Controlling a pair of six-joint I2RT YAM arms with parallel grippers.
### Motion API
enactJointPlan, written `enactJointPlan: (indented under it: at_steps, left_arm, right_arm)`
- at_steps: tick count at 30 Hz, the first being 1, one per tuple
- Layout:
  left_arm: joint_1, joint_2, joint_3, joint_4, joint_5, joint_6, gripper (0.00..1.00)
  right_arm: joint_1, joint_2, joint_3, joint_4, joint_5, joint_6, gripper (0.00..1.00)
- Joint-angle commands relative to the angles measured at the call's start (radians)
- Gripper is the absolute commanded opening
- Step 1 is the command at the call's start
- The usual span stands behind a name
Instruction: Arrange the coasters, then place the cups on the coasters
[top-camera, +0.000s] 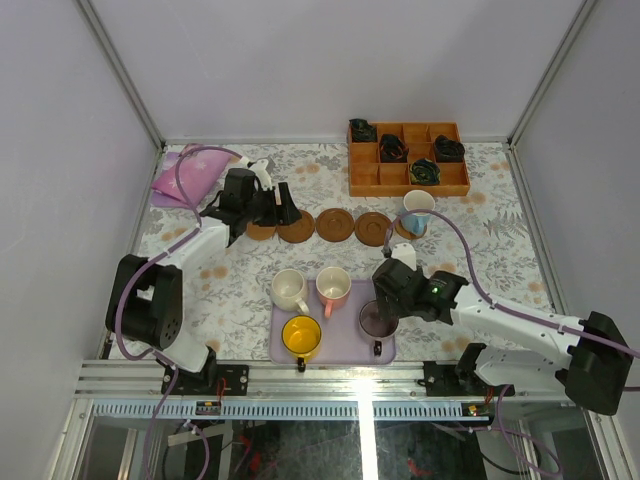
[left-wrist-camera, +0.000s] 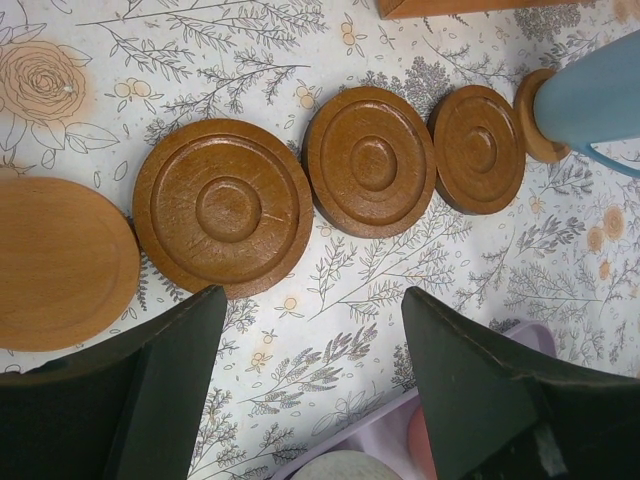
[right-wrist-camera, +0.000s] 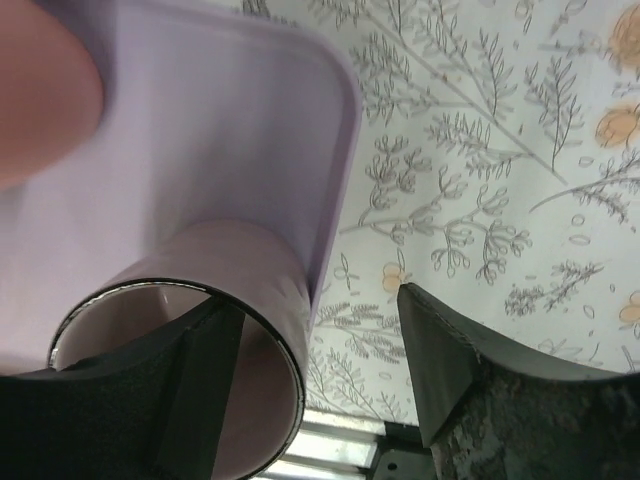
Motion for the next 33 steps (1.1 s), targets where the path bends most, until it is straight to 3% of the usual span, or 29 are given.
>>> enactJointPlan:
  at_steps: [1, 10, 16, 18, 21, 25, 33]
  left_arm:
    - [-0.005, -0.020, 0.004, 0.020, -0.014, 0.024, 0.72]
    - [-0.004, -0.005, 0.005, 0.018, -0.013, 0.028, 0.72]
    - [-0.004, 0.001, 0.011, 0.011, -0.007, 0.033, 0.72]
    - [-0.004, 0.000, 0.011, 0.011, -0.007, 0.035, 0.72]
    - [-0.004, 0.000, 0.010, 0.010, -0.005, 0.037, 0.72]
    - [-0.004, -0.001, 0.009, 0.012, -0.003, 0.036, 0.72]
    - [-0.004, -0.003, 0.011, 0.012, 0.002, 0.033, 0.72]
  right_arm:
    - [0.006, 0.020, 0.050, 0.100, 0.118, -0.021, 0.69]
    - [0.006, 0.101, 0.061, 0.219, 0.217, -0.069, 0.68]
    - [0.005, 0.109, 0.112, 0.196, 0.238, -0.104, 0.72]
    - [0.005, 0.080, 0.115, 0.175, 0.208, -0.101, 0.80]
    - [0.006, 0.000, 0.098, 0.152, 0.186, -0.090, 0.99]
    - [0.006, -0.113, 0.087, 0.109, 0.160, -0.090, 1.00]
    - [0.009, -0.191, 0.034, 0.032, -0.107, -0.128, 0.99]
